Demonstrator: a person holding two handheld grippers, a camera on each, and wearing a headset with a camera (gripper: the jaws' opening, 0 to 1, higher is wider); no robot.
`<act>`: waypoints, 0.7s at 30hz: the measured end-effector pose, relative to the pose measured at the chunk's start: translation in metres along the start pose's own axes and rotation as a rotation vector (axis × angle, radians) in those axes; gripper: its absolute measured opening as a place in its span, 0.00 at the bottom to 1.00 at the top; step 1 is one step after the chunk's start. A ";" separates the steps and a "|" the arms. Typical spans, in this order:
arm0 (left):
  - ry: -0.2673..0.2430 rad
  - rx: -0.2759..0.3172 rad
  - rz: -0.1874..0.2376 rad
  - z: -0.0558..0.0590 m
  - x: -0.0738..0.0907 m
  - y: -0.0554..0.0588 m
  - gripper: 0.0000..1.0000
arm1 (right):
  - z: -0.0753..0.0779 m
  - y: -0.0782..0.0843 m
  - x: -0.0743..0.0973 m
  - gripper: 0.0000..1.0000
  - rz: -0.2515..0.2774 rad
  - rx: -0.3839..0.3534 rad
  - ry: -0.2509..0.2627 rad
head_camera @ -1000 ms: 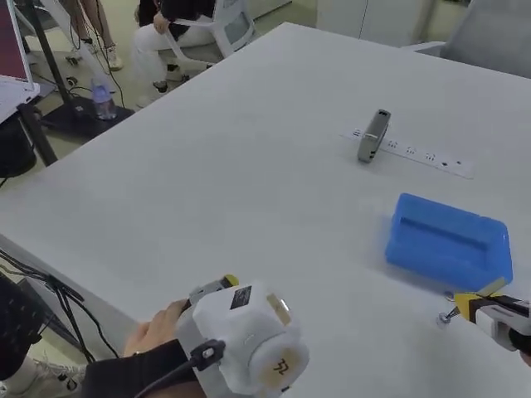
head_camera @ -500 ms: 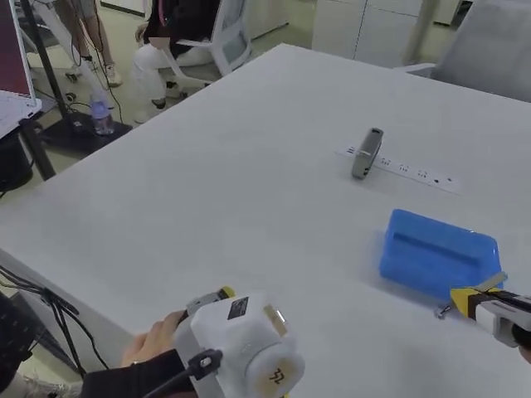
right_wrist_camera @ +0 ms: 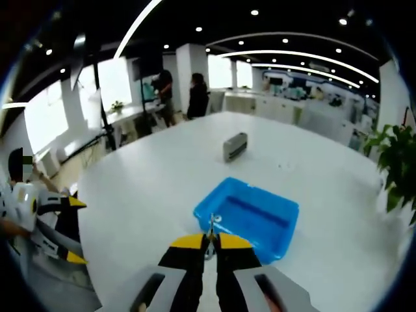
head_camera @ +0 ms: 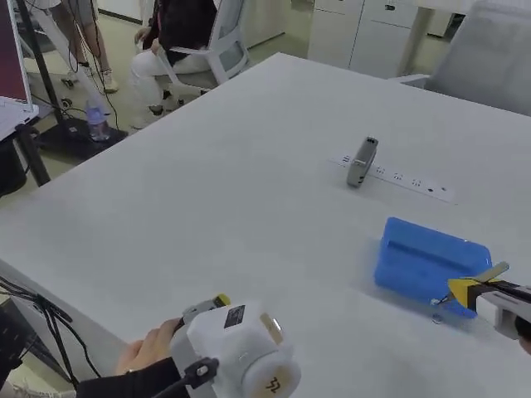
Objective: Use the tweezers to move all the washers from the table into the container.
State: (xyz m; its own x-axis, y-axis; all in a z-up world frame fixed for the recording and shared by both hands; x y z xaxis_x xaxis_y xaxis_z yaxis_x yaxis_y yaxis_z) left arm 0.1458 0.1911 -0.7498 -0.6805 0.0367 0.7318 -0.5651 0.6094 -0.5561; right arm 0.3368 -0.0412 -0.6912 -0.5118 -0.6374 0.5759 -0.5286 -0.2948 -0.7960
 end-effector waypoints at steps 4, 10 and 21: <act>0.001 -0.002 0.000 0.000 -0.001 0.000 0.78 | -0.003 -0.007 0.001 0.02 0.011 0.011 -0.007; 0.003 -0.003 -0.005 0.000 0.000 0.001 0.78 | -0.005 -0.013 0.002 0.02 0.026 0.022 -0.018; 0.000 -0.005 -0.012 0.000 0.000 0.002 0.78 | 0.005 -0.031 -0.004 0.02 0.070 0.007 -0.010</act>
Point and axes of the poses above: the centre of the closed fingertips' face, and the gripper's own axes: x roughly backward along the fingers, z roughly to its right, y roughly out of its underside, the point moved 9 cm from there along x, roughly backward along the fingers, and after that the axes turned 9 degrees about -x, right-handed, at the moved point
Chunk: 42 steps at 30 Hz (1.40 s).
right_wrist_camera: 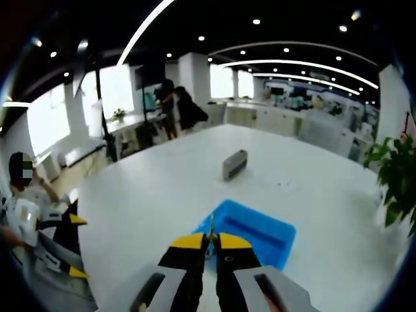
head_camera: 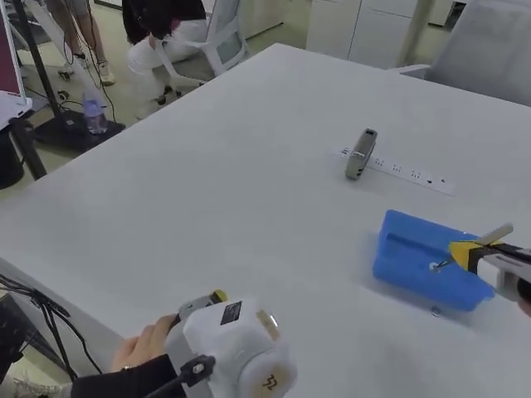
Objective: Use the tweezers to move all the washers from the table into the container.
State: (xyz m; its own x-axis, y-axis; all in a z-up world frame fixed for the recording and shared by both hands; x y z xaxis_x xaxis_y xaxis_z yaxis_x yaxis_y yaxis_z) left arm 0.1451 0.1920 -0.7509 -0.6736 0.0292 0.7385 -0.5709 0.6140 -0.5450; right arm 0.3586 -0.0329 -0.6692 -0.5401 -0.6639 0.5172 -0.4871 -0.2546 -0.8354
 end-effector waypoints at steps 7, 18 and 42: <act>-0.001 0.002 -0.003 0.000 0.000 0.000 0.78 | 0.003 -0.002 -0.006 0.02 0.004 -0.005 0.012; 0.008 0.004 -0.001 0.001 -0.001 0.000 0.79 | 0.018 0.001 -0.024 0.02 -0.010 -0.023 0.050; 0.020 0.006 -0.017 0.002 -0.004 0.001 0.78 | 0.042 0.030 -0.067 0.02 -0.116 -0.042 0.087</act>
Point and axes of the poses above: the centre of the closed fingertips' face, and the gripper's own axes: x roughly backward along the fingers, z roughly to its right, y roughly out of its underside, the point moved 9 cm from there along x, roughly backward along the fingers, and after that the axes turned 9 degrees about -x, right-handed, at the moved point
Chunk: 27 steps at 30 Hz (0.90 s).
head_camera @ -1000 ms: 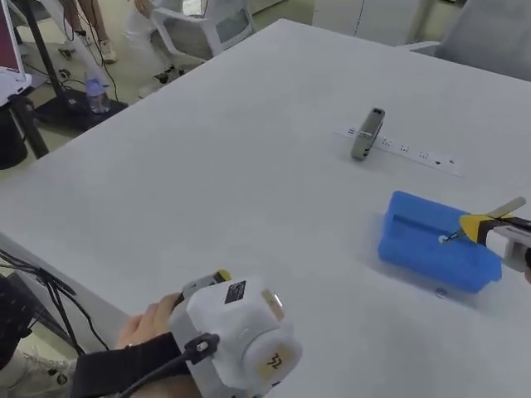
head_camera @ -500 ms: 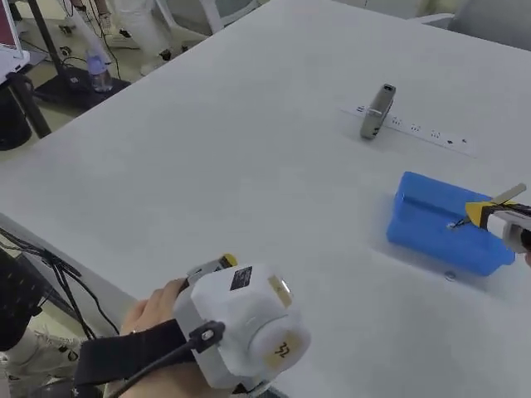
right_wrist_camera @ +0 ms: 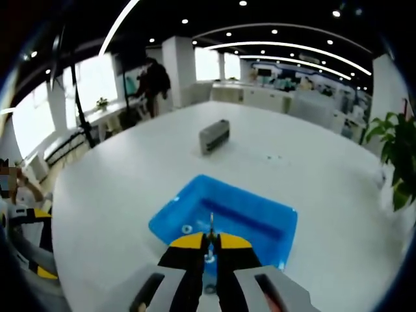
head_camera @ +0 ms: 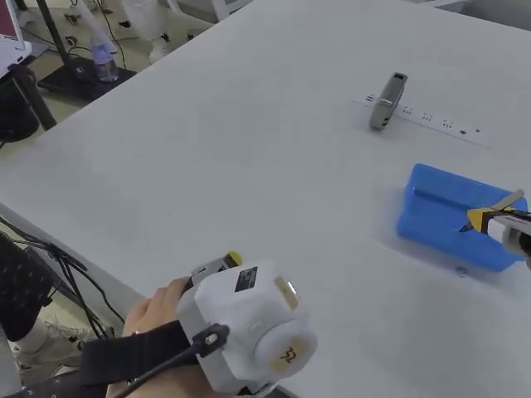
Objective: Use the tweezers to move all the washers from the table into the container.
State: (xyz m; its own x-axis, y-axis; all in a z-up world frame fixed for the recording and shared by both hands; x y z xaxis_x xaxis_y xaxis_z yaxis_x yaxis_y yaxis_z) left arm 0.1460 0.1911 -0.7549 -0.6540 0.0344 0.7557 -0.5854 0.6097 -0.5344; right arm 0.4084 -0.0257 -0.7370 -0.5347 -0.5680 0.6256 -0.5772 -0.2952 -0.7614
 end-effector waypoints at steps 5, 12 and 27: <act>0.003 -0.005 -0.007 0.000 0.000 0.000 0.78 | 0.004 0.002 -0.004 0.02 -0.007 0.008 0.012; 0.005 -0.005 -0.019 0.000 -0.001 0.001 0.78 | 0.012 0.004 -0.014 0.02 -0.016 0.009 0.023; 0.009 -0.005 -0.033 0.000 -0.003 0.003 0.78 | 0.016 0.008 -0.020 0.02 -0.034 0.019 0.034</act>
Point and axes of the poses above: the centre of the closed fingertips' face, and the gripper's own axes: x roughly backward along the fingers, z roughly to its right, y roughly out of its underside, the point moved 9 cm from there along x, roughly backward along the fingers, and after that the axes turned 9 degrees about -x, right-handed, at the moved point
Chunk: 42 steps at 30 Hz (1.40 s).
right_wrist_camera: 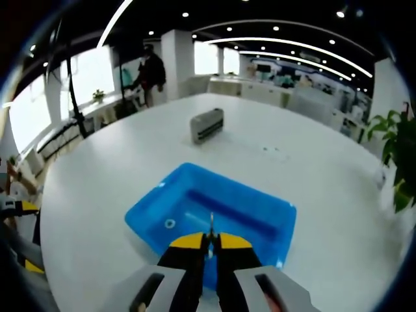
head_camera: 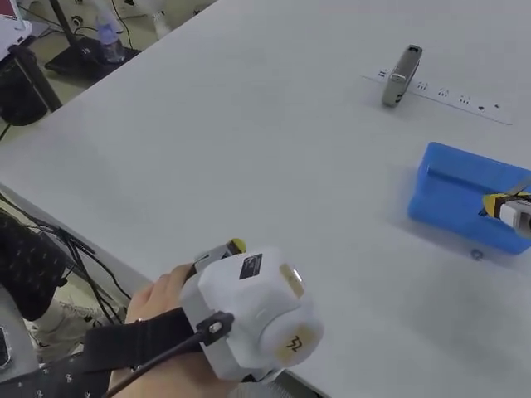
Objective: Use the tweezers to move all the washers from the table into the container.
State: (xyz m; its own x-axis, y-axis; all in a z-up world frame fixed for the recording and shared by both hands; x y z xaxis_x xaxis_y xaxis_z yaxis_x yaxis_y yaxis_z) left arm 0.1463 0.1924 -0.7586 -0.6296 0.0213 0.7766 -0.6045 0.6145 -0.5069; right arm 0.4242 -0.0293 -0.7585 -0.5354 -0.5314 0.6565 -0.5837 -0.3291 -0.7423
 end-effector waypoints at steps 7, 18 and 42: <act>-0.001 0.001 0.000 0.000 0.000 0.000 0.78 | 0.003 0.000 -0.003 0.03 -0.004 0.000 -0.009; -0.002 -0.002 0.008 0.000 0.002 -0.001 0.78 | 0.001 -0.011 0.023 0.04 0.073 -0.063 -0.020; -0.006 -0.003 0.018 0.000 0.003 -0.002 0.78 | -0.022 -0.005 0.070 0.03 0.118 -0.017 -0.061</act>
State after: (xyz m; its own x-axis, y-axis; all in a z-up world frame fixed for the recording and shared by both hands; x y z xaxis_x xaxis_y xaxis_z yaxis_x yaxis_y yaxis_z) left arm 0.1455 0.1913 -0.7558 -0.6435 0.0273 0.7650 -0.5917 0.6164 -0.5196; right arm 0.3760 -0.0478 -0.7063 -0.5634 -0.6121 0.5549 -0.5294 -0.2481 -0.8113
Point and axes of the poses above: the centre of the closed fingertips' face, and the gripper's own axes: x roughly backward along the fingers, z roughly to its right, y roughly out of its underside, the point moved 9 cm from there along x, roughly backward along the fingers, and after that the axes turned 9 degrees about -x, right-handed, at the moved point
